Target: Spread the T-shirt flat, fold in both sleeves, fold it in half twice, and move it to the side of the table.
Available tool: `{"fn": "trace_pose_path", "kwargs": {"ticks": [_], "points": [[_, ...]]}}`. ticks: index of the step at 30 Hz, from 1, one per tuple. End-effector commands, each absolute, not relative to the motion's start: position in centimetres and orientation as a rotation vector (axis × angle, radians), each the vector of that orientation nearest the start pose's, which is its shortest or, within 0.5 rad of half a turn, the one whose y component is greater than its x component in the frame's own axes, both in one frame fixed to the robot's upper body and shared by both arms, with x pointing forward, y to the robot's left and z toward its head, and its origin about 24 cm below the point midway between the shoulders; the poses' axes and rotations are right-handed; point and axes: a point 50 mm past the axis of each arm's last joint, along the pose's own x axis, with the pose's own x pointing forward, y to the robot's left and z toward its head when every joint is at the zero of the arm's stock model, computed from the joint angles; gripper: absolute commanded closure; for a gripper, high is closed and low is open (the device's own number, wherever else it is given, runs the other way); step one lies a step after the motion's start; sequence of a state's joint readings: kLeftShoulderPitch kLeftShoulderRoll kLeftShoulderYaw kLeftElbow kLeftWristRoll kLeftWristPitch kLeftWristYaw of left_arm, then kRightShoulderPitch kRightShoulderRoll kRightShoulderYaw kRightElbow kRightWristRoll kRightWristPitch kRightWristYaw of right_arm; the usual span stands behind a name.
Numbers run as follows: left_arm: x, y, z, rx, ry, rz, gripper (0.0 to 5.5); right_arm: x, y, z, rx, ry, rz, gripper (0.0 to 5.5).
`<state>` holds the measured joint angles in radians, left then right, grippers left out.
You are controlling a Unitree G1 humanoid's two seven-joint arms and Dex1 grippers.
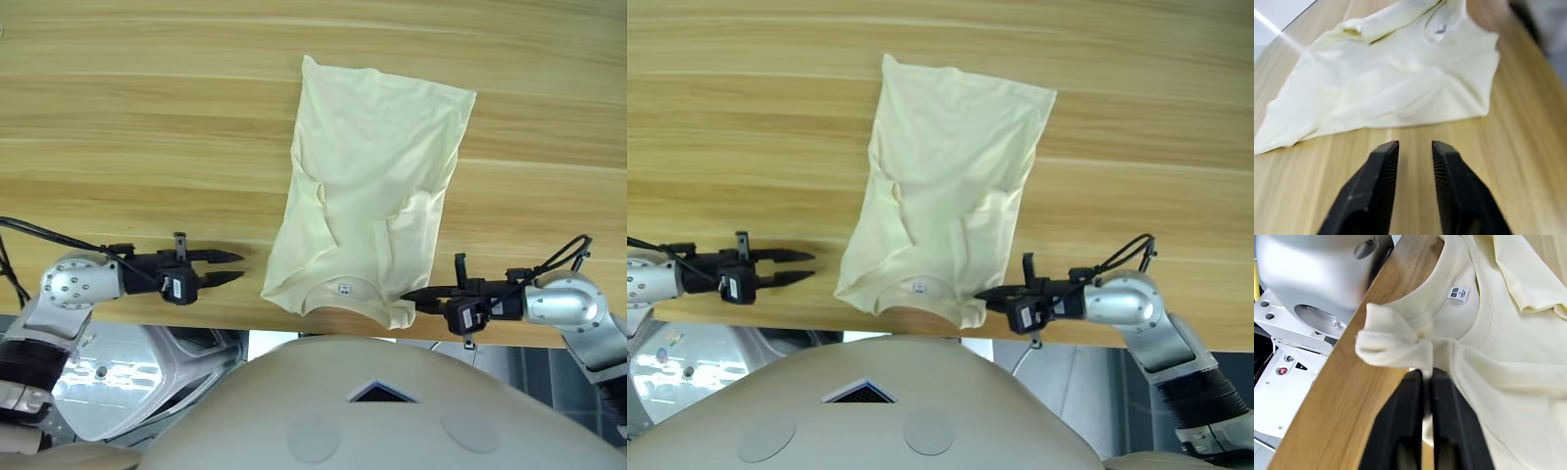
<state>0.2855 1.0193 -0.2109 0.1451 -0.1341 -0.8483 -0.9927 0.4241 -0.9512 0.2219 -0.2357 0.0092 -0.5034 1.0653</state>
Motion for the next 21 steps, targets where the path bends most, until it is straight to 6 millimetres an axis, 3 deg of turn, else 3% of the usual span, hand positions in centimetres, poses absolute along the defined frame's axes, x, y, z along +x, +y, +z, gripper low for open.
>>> {"fn": "trace_pose_path", "kwargs": {"ticks": [1, 10, 21], "points": [[13.2, 25.9, 3.7, 0.882, 0.196, -1.466, 3.53, 11.6, -20.6, 4.5, -0.765, 0.248, 1.576, 5.50], [9.4, 20.8, 1.5, 0.872, 0.105, -1.671, 2.09, 11.6, -20.5, 4.6, -0.763, 0.246, 1.576, 5.50], [11.5, 19.9, 1.3, 1.009, 0.002, -1.548, 0.75, 11.7, -20.4, 4.4, -0.756, 0.244, 1.570, 5.50]]}}
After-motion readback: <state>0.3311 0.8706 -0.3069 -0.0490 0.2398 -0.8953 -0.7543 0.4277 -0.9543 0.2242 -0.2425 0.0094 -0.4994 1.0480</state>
